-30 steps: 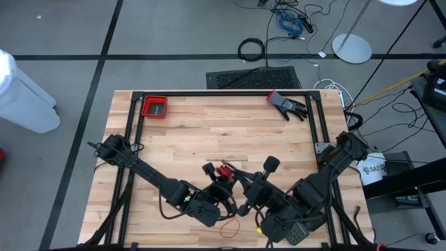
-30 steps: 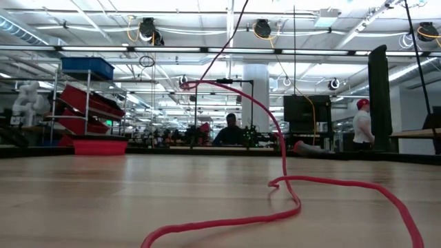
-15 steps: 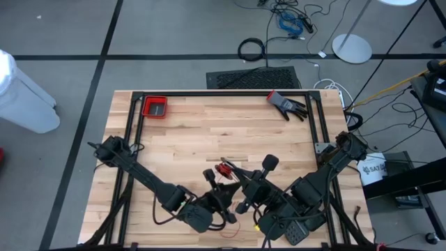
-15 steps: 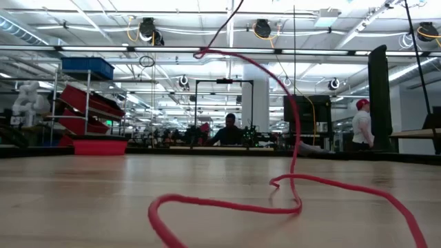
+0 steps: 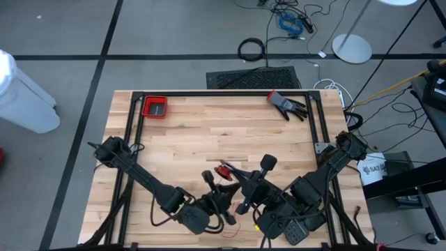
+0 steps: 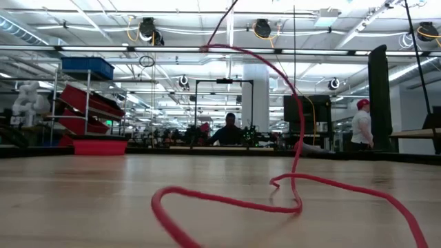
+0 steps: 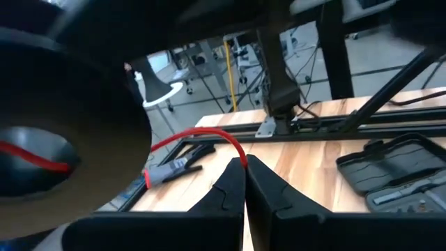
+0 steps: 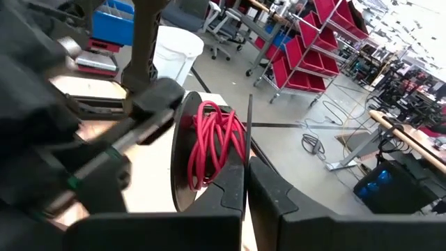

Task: Coil cords
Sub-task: Coil the red wire onto the spool

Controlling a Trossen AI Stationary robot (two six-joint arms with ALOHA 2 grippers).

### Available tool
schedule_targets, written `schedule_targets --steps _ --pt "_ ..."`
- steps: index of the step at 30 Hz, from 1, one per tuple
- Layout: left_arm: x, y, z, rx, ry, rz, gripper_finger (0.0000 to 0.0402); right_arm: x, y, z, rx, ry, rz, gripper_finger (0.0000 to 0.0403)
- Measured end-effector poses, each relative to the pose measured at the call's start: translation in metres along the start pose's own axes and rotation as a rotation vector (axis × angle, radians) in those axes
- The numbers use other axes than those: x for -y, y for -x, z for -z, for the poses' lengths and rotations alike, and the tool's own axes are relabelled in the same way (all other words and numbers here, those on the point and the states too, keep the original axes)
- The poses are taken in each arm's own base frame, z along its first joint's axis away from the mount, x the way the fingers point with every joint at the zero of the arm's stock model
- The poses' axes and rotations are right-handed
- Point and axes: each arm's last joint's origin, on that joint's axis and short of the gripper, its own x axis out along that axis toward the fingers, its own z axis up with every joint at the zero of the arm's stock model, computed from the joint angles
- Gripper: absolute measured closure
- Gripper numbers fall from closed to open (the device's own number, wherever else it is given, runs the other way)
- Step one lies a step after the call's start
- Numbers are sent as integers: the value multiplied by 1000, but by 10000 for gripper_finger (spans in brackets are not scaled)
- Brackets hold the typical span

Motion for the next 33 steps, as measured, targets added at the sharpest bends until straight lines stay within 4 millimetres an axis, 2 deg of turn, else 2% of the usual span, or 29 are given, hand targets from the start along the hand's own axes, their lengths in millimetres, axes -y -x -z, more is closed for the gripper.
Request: schedule_targets --steps 8,13,21,26,33 --pt "8 23 -15 89 -51 34 400 3 -4 5 -40 27 -7 403" --pt "2 40 -26 110 -57 23 400 4 -7 6 -62 35 -38 403" --pt "-8 71 -38 79 -126 -88 400 3 -7 8 -89 65 -82 403" --pt "-11 84 -40 36 -190 -169 400 2 -8 9 -130 77 -179 403" --pt "-11 90 -38 -14 -319 -233 400 10 1 4 -146 71 -285 403"
